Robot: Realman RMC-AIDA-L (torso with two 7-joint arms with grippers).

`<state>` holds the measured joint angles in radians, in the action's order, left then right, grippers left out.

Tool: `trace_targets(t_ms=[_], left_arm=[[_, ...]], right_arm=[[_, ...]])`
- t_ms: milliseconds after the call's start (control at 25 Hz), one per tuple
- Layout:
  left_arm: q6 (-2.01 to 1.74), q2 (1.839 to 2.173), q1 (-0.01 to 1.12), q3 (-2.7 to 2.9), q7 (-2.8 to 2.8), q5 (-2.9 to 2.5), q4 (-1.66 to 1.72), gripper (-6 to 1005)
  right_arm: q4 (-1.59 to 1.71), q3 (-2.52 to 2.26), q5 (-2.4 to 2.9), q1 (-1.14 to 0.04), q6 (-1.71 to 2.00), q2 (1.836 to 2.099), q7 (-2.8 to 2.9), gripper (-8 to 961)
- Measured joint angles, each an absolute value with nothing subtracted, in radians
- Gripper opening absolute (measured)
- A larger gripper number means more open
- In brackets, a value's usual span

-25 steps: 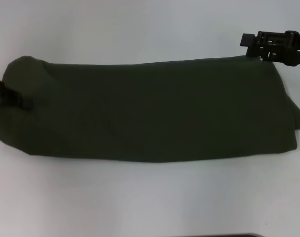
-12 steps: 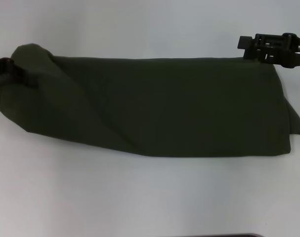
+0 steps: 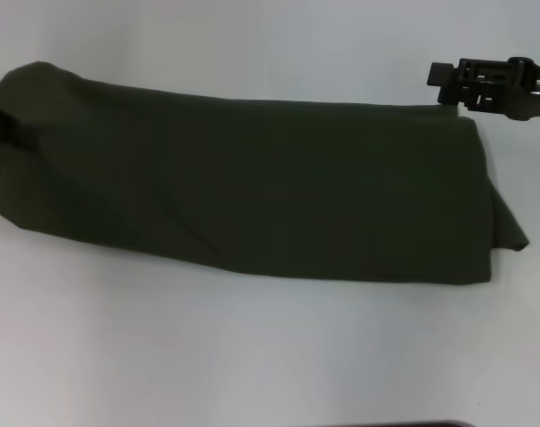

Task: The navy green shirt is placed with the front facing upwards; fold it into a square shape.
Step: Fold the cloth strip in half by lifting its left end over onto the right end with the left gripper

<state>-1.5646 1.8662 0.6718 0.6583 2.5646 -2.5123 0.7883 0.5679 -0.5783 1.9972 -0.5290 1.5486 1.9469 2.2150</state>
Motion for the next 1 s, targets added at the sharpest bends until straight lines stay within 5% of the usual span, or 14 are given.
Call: trace_targets(t_ms=[680, 1000], left_arm=[[-1.506, 1.856, 0.684, 0.664, 2.605, -2.530, 0.790, 150], [-1.566, 1.857, 0.692, 0.658, 2.588, -2.517, 0.796, 149]], right_arm=[[0.569, -0.581, 2.001, -0.530, 1.548, 1.935, 2.215, 650], [0.614, -0.571, 2.072, -0.514, 1.541, 1.875, 2.283, 651]])
